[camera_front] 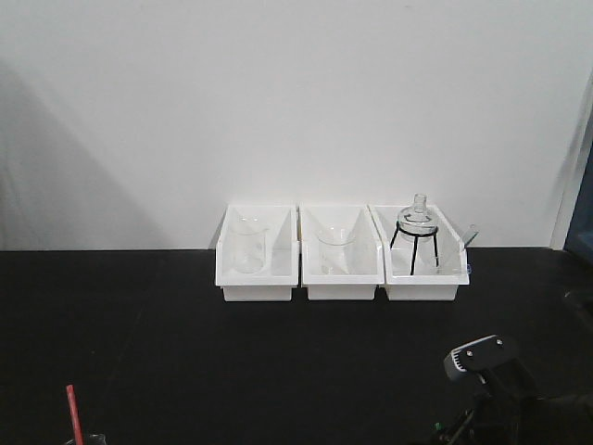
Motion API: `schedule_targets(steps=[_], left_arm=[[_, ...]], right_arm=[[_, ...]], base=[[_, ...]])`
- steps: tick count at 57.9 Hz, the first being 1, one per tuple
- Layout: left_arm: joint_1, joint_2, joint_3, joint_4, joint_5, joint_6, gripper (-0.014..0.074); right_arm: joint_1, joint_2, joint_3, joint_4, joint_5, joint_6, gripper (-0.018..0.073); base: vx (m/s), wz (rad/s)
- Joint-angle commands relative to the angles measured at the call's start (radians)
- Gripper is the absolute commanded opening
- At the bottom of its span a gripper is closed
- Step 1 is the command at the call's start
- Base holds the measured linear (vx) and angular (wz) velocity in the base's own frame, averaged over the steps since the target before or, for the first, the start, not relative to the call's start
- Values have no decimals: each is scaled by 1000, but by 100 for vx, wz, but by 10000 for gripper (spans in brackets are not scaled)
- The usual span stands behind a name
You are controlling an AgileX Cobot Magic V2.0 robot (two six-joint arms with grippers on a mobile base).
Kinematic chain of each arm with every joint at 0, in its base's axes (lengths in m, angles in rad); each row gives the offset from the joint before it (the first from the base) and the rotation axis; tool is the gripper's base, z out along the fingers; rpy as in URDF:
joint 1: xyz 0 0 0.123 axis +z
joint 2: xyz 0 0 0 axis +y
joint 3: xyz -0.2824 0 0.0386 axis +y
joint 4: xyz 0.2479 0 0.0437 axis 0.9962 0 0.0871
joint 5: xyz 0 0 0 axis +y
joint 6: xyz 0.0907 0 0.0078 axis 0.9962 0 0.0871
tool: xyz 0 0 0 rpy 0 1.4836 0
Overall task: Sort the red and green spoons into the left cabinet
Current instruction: 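Grasp the green spoon in its cup with the right gripper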
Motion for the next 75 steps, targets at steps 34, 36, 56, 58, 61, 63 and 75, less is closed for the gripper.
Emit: schedule_targets(steps=[34, 36, 56, 58, 61, 63, 75], left_arm=[[-2, -3, -38, -4, -76, 0, 585], [-2, -3, -38, -4, -76, 0, 585], [-2, -3, -38, -4, -76, 0, 585], [-2, -3, -38, -4, -76, 0, 585], [-2, -3, -38, -4, -76, 0, 585], [-2, -3, -38, -4, -75, 0, 585], [-2, -3, -38, -5, -55, -7, 585]], right_arm=[[-2, 23, -33, 182, -11, -124, 13], [-2, 23, -33, 182, -10, -124, -14], [-2, -34, -33, 185, 4, -124, -6], [-2, -48, -33, 185, 4, -124, -5], [-2, -76, -33, 185, 3, -124, -4], [-2, -93, -33, 185, 3, -124, -4], [-2, -226, -33, 185, 10, -118, -4]], base=[[0, 0], [0, 0], [0, 0], [0, 0], [0, 0], [0, 0], [0, 0]])
